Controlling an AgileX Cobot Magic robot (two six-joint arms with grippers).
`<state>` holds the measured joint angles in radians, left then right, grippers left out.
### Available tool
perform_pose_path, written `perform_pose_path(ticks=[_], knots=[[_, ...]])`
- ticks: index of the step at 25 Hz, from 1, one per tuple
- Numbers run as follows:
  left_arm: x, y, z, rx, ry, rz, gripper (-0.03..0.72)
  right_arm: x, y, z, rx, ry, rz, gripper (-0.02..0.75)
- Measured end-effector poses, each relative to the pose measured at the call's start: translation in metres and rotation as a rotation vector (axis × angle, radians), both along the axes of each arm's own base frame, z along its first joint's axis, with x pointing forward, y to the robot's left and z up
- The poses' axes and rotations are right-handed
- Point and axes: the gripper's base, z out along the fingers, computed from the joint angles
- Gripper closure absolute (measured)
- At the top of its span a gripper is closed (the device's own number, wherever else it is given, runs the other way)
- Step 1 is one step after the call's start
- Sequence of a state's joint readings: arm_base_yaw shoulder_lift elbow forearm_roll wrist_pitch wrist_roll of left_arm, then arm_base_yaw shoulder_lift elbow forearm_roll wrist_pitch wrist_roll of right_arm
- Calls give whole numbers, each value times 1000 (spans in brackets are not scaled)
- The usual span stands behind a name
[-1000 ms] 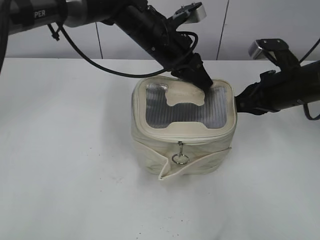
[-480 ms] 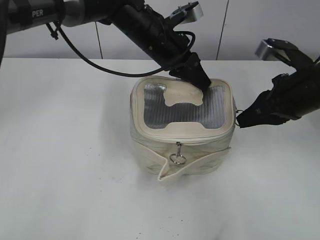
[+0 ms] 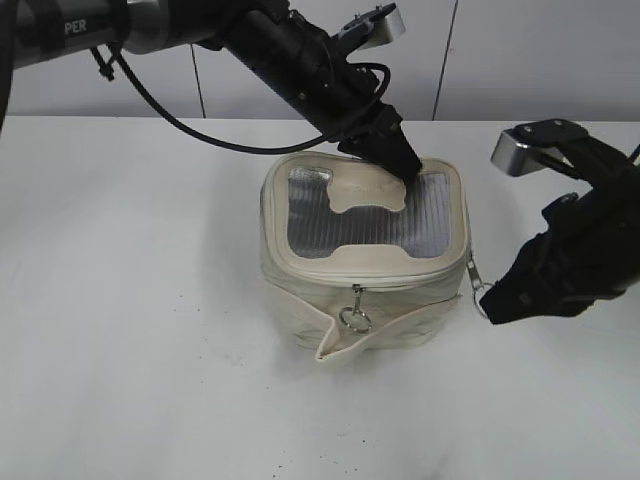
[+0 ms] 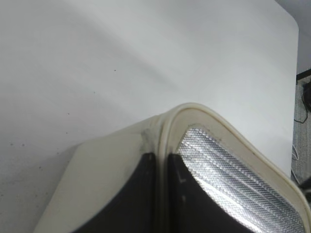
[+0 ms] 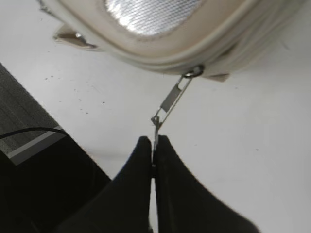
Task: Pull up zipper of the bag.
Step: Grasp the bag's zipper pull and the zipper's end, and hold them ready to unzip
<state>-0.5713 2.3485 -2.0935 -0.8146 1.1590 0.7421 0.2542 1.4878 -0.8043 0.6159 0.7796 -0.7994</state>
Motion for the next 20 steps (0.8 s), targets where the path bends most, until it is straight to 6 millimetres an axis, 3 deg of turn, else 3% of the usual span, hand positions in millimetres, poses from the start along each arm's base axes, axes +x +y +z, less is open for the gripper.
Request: perform_pose_path(ticks=[4, 9, 16, 20], knots=[[0, 0, 0, 2, 8, 7, 652, -23, 19, 8, 11, -8, 58, 733], [-1, 0, 0, 5, 22, 1, 652, -39, 64, 12, 69, -89, 142, 733], [-6, 2, -2, 22, 60, -31, 652, -38, 133, 7, 105, -135, 268, 733], [-8, 3, -2, 32, 75, -50, 653, -35, 145, 6, 112, -128, 260, 732]])
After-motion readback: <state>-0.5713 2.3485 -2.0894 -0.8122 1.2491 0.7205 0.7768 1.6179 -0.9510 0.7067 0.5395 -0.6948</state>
